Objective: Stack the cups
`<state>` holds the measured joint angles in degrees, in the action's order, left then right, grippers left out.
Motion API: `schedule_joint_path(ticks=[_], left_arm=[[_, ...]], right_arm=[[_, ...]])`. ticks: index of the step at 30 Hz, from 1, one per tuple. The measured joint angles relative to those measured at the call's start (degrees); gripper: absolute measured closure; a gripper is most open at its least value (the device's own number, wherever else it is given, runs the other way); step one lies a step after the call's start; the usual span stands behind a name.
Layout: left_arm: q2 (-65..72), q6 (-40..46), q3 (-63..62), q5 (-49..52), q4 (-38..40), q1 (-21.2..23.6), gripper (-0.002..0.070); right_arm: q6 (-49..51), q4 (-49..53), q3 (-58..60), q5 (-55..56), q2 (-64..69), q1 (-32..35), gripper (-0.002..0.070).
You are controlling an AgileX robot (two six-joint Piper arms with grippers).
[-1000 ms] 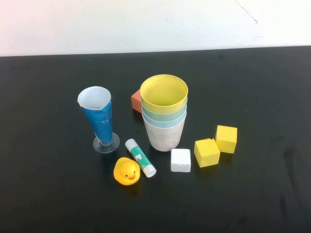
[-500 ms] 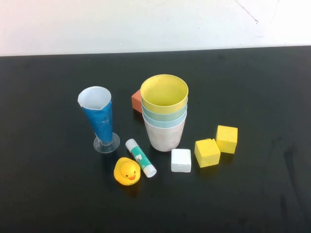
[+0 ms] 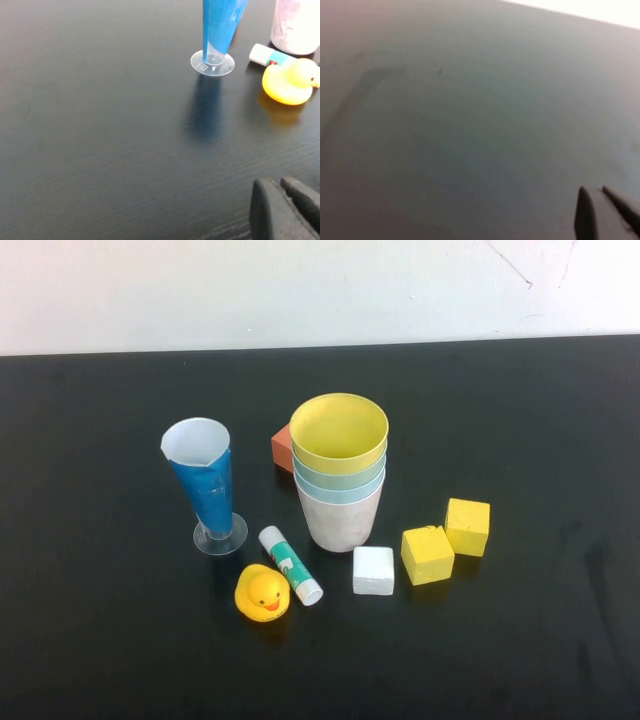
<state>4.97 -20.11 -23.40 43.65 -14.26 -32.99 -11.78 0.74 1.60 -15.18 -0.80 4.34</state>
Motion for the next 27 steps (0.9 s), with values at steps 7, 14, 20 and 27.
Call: schedule_joint_path(ticks=[7, 14, 20, 27], left_arm=[[0.0, 0.0, 0.0, 0.0, 0.0, 0.0, 0.0676], [0.0, 0.0, 0.0, 0.0, 0.0, 0.0, 0.0676], [0.0, 0.0, 0.0, 0.0, 0.0, 0.0, 0.0676], [0.0, 0.0, 0.0, 0.0, 0.0, 0.0, 0.0676]], right_arm=[[7.62, 6.76, 0.0, -3.76, 0.0, -1.76, 0.0679], [1.6, 7.45, 0.0, -3.89, 0.0, -1.76, 0.0679], [1.33, 7.54, -0.1, -3.89, 0.0, -1.76, 0.0679], [1.33, 7.54, -0.1, -4.0, 0.0, -1.76, 0.0679]])
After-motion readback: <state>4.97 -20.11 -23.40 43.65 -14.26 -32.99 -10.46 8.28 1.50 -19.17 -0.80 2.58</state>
